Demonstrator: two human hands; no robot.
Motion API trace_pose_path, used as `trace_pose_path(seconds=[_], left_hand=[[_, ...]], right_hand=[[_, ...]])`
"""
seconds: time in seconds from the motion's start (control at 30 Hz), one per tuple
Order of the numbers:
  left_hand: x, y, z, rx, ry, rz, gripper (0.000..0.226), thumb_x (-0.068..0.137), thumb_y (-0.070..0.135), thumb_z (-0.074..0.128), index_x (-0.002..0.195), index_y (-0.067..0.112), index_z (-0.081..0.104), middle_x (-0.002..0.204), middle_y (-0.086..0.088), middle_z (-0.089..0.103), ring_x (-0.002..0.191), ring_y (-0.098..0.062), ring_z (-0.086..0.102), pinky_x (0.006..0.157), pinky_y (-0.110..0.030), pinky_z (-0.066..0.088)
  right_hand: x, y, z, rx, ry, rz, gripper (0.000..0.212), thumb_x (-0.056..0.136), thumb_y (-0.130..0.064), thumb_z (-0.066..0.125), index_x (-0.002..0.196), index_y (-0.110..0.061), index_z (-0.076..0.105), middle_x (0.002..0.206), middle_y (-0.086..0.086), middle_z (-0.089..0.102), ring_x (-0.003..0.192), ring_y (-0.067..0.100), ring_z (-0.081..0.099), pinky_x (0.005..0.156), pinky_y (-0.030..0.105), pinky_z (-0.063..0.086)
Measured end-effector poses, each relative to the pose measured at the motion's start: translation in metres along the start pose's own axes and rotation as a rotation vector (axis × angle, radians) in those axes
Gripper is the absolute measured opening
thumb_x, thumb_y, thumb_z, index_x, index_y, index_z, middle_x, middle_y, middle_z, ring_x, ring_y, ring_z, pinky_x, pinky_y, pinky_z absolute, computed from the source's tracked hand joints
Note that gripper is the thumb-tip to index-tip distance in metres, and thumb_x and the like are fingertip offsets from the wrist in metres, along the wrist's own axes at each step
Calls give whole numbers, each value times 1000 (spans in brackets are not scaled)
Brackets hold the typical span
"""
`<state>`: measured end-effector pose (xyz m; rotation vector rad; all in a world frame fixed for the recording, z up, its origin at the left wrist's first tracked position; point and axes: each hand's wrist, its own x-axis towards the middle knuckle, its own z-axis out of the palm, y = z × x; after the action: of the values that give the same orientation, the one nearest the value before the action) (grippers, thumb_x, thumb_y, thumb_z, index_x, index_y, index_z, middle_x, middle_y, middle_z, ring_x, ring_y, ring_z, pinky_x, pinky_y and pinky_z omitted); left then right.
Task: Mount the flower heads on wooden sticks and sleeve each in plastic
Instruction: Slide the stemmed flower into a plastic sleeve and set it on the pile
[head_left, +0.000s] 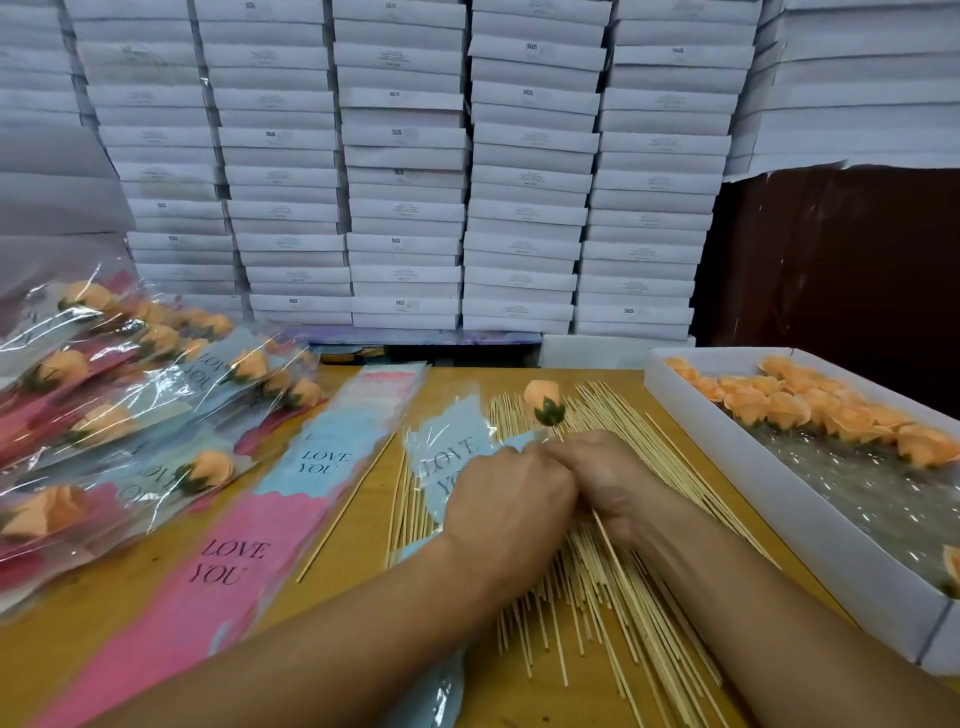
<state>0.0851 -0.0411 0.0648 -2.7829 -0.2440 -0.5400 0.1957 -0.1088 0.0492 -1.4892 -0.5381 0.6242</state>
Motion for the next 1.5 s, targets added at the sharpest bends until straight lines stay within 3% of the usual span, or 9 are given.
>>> trace_pose_path(seconds=[0.23,0.77,0.9,1.03,1.17,1.27,1.37,1.43,1.5], left_hand=[[-6,-38,21,-230,-5,-191,70,86,74,11,61,18,45,64,1,48,62,-18,54,60,-33,46],[8,-171,56,-24,-157,-502,12,93,20,54,92,11,62,75,-4,55,70,-22,57,60,-33,51],[15,-152,49,-504,-46,-529,33,99,31,53,81,10,70,75,-6,68,70,-22,63,61,-30,50],[19,-117,32,-1262,-326,-676,86,94,73,33,76,1,75,78,-10,76,70,-25,72,71,-32,54],[24,-104,26,-1574,-368,-742,86,85,79,45,99,-2,71,83,-20,69,67,-32,69,68,-40,60],[28,-100,19,-1369,-413,-726,79,88,75,44,116,4,66,101,-18,72,83,-32,72,82,-47,60],[27,-96,17,-627,33,-555,65,93,62,52,137,14,49,133,-12,54,119,-31,54,97,-41,47],[23,-84,9,-538,275,-320,52,94,51,57,134,19,52,122,-5,54,108,-21,53,85,-32,41],[25,-69,7,-645,213,-169,45,96,53,52,127,21,60,105,2,58,90,-13,56,74,-29,41]], right_hand=[[1,-7,-3,53,-9,-65,8,92,-15,71,97,-8,73,65,6,57,42,8,44,39,21,32],[-4,-15,-4,110,-85,-43,5,96,-11,65,98,-7,68,47,-7,36,34,5,25,31,18,21],[-4,-14,-4,101,-80,-47,4,96,-13,66,92,-11,67,47,-8,38,34,5,25,32,17,20],[-6,-15,-4,114,-90,-44,5,96,-12,66,91,-12,67,46,-8,40,34,5,26,32,17,20],[-7,-15,-2,94,-77,-57,11,95,-11,67,103,-4,71,51,-3,43,35,5,27,32,17,22],[-9,-15,1,69,-52,-85,4,94,-9,68,92,-7,71,48,-5,47,33,4,31,32,17,24],[-8,-16,2,25,52,-116,10,93,-6,69,83,-7,69,46,-6,55,30,1,42,32,14,31],[-8,-16,2,-20,96,-144,18,95,-10,69,77,-10,71,44,-7,51,31,1,40,33,14,30],[-8,-17,2,-10,85,-178,37,99,-20,64,63,-21,73,43,-9,42,33,5,32,34,17,26]])
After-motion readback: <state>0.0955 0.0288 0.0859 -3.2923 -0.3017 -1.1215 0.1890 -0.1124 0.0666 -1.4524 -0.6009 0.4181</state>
